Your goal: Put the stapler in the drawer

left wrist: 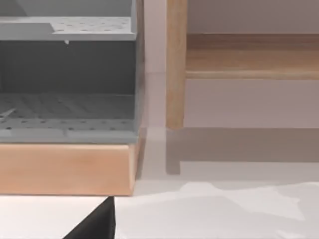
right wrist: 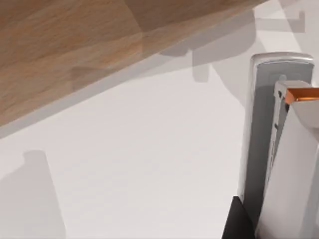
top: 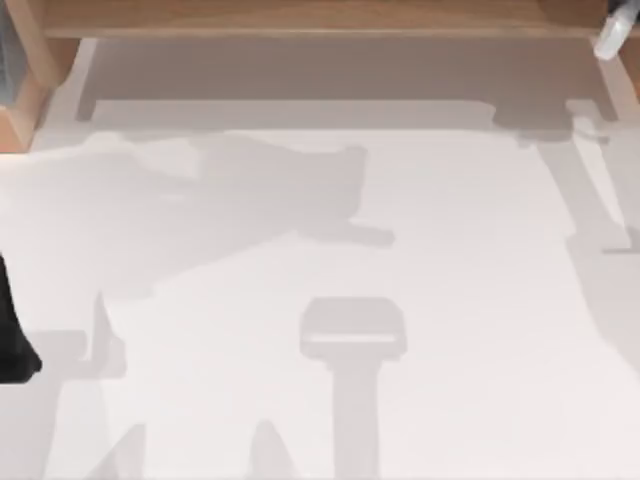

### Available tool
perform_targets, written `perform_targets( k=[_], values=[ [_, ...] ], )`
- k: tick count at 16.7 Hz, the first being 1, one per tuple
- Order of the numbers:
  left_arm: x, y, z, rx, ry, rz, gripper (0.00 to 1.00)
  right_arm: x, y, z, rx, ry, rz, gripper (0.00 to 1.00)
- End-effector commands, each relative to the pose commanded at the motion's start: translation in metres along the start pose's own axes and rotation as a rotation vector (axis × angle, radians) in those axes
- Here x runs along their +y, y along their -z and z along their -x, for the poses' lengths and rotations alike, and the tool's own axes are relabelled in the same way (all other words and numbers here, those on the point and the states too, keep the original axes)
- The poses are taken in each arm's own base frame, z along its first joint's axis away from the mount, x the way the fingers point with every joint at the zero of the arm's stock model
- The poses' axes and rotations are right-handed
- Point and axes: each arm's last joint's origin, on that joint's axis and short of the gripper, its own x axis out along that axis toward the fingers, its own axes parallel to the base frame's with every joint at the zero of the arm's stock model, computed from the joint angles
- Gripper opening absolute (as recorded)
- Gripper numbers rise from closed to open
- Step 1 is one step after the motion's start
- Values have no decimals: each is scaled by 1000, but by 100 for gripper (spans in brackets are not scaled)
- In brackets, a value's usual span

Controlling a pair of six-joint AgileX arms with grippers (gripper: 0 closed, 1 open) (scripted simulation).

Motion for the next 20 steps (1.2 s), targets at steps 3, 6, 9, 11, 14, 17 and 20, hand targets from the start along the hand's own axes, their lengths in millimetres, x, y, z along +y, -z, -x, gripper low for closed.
perform_targets(
  k=[3, 6, 9, 11, 14, 17, 20],
  values=[
    [0, 0, 0, 0, 0, 0, 100, -51, -29, 41, -91, 33, 65, 0],
    [0, 0, 0, 0, 0, 0, 100, -100, -54, 39, -79, 116, 146, 0],
    [0, 0, 0, 0, 0, 0, 100, -146, -77, 1, 16, 182, 236, 0],
    [0, 0, 0, 0, 0, 0, 100, -174, -88, -32, 91, 199, 293, 0],
    [0, 0, 0, 0, 0, 0, 100, -207, -97, -84, 197, 191, 368, 0],
    [0, 0, 0, 0, 0, 0, 100, -226, -96, -130, 293, 169, 417, 0],
    [0, 0, 0, 0, 0, 0, 100, -235, -89, -160, 383, 156, 435, 0]
  ],
)
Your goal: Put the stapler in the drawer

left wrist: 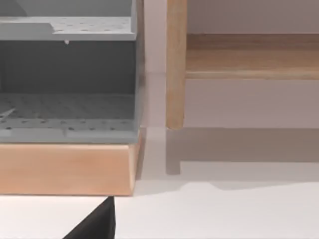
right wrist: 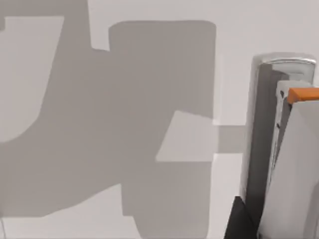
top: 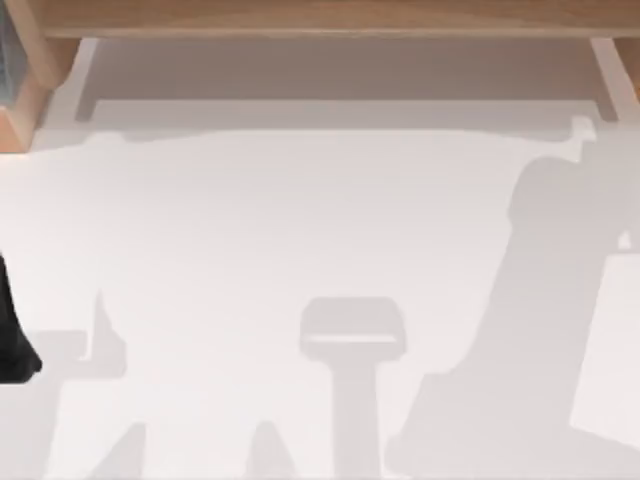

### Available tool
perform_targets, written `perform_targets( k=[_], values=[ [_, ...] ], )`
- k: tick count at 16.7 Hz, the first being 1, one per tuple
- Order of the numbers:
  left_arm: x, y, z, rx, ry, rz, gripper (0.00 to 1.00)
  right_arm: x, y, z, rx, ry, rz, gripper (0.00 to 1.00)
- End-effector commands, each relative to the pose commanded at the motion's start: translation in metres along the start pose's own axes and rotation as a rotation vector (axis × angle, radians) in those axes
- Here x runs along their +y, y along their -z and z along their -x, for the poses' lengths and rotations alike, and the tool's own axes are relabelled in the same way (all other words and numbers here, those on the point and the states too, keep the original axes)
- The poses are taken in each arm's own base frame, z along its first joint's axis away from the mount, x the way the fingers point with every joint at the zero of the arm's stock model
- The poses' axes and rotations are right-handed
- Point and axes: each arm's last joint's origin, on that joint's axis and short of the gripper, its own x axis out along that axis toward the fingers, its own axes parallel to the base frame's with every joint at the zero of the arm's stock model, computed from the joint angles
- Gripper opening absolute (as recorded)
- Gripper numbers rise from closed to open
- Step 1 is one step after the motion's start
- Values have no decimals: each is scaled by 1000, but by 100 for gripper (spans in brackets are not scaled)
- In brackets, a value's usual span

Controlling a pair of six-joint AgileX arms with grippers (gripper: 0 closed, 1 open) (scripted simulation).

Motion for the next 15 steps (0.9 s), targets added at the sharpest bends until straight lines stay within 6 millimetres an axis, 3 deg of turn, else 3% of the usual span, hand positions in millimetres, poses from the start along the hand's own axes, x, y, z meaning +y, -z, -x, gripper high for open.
perform_targets(
  k=[6, 9, 11, 15],
  values=[
    [0, 0, 0, 0, 0, 0, 100, 2, 0, -8, 30, -8, 8, 0],
    [0, 0, 0, 0, 0, 0, 100, 1, -1, 0, -3, -10, 38, 0],
    [0, 0, 0, 0, 0, 0, 100, -2, 0, 24, -70, -4, 97, 0],
    [0, 0, 0, 0, 0, 0, 100, -3, 9, 90, -234, 49, 252, 0]
  ],
)
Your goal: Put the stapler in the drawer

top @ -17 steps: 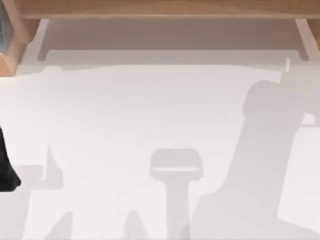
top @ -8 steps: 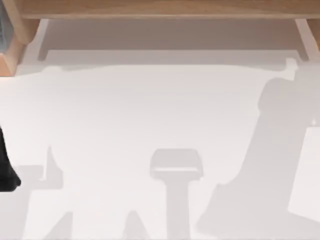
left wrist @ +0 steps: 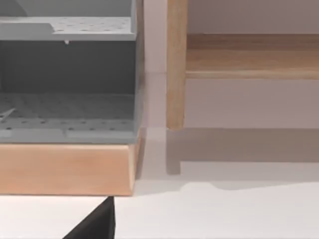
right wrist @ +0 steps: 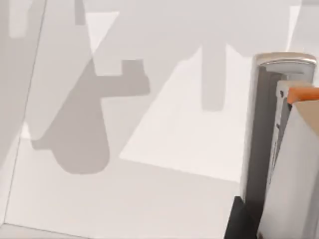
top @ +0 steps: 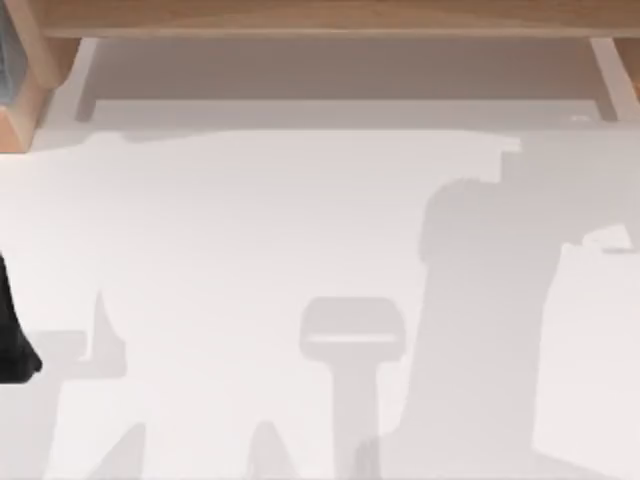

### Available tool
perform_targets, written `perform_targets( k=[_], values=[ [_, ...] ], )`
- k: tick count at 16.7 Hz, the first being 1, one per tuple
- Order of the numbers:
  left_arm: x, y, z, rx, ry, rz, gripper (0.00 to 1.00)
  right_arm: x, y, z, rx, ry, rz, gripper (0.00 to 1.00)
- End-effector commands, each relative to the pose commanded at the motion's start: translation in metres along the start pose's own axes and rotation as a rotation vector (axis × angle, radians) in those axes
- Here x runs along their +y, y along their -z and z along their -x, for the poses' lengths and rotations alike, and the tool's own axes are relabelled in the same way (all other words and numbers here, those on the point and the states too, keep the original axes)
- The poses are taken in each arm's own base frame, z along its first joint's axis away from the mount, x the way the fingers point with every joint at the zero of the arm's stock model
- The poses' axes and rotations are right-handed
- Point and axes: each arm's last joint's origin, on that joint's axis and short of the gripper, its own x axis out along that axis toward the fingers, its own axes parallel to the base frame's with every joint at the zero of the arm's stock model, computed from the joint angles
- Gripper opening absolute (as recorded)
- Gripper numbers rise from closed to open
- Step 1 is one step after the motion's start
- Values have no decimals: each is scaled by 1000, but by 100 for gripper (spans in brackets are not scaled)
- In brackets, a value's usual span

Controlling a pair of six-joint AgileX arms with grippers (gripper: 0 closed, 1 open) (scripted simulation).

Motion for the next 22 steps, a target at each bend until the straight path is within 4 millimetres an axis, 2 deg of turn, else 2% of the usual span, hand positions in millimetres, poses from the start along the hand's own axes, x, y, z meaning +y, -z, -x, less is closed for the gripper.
perform_targets(
  k=[3, 5, 8, 13, 15, 18, 22],
  values=[
    [0, 0, 0, 0, 0, 0, 100, 4, -1, 33, -66, 37, 101, 0],
    [0, 0, 0, 0, 0, 0, 100, 4, 1, 35, -54, 34, 123, 0],
    [0, 0, 0, 0, 0, 0, 100, 2, 4, 11, 16, -1, 89, 0],
    [0, 0, 0, 0, 0, 0, 100, 5, 6, -65, 154, -57, -96, 0],
    [0, 0, 0, 0, 0, 0, 100, 7, 10, -89, 207, -63, -174, 0],
    [0, 0, 0, 0, 0, 0, 100, 9, 16, -105, 260, -61, -245, 0],
    [0, 0, 0, 0, 0, 0, 100, 9, 16, -106, 263, -60, -249, 0]
  ],
)
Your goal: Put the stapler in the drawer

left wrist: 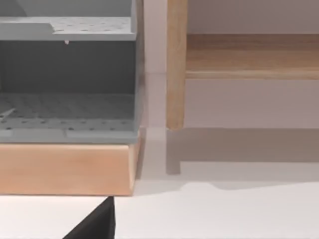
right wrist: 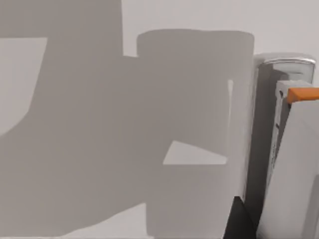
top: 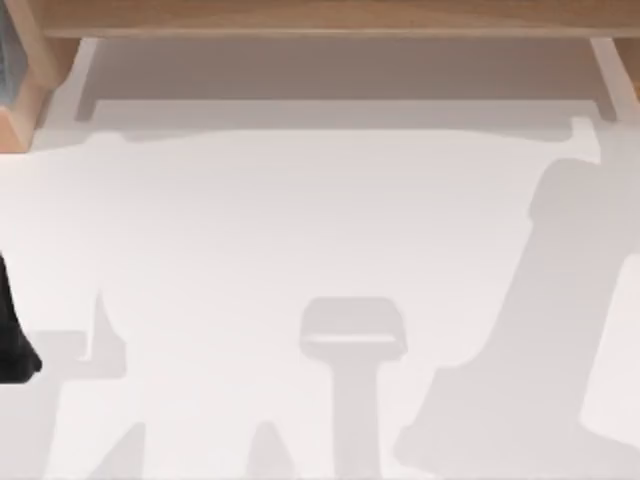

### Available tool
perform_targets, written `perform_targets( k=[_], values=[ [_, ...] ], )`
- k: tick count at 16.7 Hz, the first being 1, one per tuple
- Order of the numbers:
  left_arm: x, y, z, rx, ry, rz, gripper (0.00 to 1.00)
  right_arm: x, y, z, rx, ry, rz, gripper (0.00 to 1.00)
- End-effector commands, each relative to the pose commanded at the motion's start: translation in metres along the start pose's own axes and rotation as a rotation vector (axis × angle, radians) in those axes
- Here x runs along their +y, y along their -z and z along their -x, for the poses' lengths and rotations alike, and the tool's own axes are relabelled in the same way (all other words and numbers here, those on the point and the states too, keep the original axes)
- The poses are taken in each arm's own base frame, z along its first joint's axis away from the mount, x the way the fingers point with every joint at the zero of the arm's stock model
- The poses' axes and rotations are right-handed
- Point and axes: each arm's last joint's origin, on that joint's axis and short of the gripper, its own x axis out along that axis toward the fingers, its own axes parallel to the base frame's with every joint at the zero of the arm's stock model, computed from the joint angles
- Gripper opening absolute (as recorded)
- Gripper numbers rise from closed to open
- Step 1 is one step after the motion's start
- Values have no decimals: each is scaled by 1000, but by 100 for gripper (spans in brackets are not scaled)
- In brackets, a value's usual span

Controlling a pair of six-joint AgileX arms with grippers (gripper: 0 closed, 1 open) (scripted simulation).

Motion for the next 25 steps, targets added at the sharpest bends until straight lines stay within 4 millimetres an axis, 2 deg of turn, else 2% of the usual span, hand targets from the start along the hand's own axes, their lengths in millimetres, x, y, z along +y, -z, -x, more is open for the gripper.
perform_targets(
  k=[1, 14, 25],
  values=[
    [0, 0, 0, 0, 0, 0, 100, 0, 0, 0, 0, 0, 0, 0],
    [0, 0, 0, 0, 0, 0, 100, 0, 0, 0, 0, 0, 0, 98],
    [0, 0, 0, 0, 0, 0, 100, -1, 1, 3, -7, -1, 0, 100]
  ],
)
